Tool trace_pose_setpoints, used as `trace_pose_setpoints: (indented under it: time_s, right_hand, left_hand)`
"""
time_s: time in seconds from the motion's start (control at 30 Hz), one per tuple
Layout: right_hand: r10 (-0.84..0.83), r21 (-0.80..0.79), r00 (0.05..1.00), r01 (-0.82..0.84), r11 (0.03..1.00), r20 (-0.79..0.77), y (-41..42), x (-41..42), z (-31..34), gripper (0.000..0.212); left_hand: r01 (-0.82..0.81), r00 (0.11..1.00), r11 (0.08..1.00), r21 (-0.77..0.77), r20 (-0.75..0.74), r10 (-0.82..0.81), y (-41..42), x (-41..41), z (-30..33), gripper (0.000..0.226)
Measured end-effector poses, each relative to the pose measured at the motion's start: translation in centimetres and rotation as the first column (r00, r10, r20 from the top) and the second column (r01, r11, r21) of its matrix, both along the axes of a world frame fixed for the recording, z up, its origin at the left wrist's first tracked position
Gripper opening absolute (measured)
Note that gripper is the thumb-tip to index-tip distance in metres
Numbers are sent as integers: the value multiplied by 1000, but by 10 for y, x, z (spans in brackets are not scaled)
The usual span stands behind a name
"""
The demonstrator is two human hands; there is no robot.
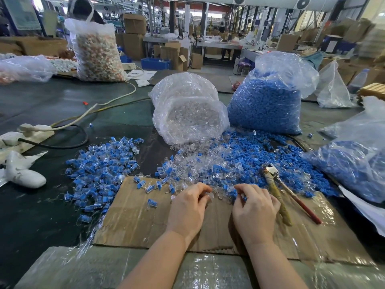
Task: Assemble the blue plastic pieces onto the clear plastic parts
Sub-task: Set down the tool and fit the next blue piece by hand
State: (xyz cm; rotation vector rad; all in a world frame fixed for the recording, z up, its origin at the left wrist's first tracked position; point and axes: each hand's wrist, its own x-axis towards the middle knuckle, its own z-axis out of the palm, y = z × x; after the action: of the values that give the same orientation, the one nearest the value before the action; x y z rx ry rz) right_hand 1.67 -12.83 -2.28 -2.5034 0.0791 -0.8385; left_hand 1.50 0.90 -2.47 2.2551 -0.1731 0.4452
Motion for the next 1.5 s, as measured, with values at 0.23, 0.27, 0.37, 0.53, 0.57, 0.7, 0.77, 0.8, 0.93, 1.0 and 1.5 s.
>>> trace_pose_setpoints:
  time_s: [0.23, 0.27, 0.37, 0.53, 0.57, 0.7, 0.77, 0.8, 0.93, 1.0, 1.5]
  right_hand:
    - [-165, -45, 985, 163, 986, -47, 0, 0, -2, 19]
    - [-184, -63, 981, 180, 982, -54, 0, 0, -2, 17]
    - [-227, -112, 970, 217, 970, -87, 1, 1, -4, 15]
    - [-220, -129, 972, 208, 970, -86, 1, 4, -8, 8]
    - [-220, -128, 972, 208, 970, -87, 1, 4, -8, 8]
    - [-200, -151, 964, 174, 973, -173, -1, 6, -8, 8]
    - [-189, -150, 953, 156, 976, -238, -3, 7, -8, 11]
    - [-183, -142, 952, 151, 978, -244, -4, 7, -7, 11]
    - [-42, -47, 998, 40, 998, -41, -3, 2, -3, 13]
    - [15, -33, 1000, -14, 999, 28, -2, 0, 0, 16]
    - [-146, -181, 966, 108, 978, -214, -3, 3, -4, 9]
  left_hand:
    - [15, 1000, 1000, -13, 1, -15, 0, 0, 0, 14]
    - [15, 1000, 1000, -12, 3, -15, 0, 0, 0, 14]
    - [12, 1000, 1000, -6, 4, -12, 0, 0, 0, 15]
    - [20, 1000, 1000, -7, -1, -20, 0, 0, 0, 15]
    - [22, 1000, 1000, -7, -1, -22, 0, 0, 0, 15]
    - [25, 1000, 1000, -7, -2, -25, 0, 0, 1, 16]
    - [24, 1000, 1000, -16, -3, -24, 0, -1, 1, 15]
    - [25, 1000, 999, -22, -4, -25, 0, -1, 1, 15]
    - [18, 1000, 998, -66, -20, -19, 0, -1, 3, 15]
    - [12, 999, 996, -85, -34, -15, 1, -1, 3, 15]
    - [3, 996, 995, -98, -88, -12, 2, -1, 4, 15]
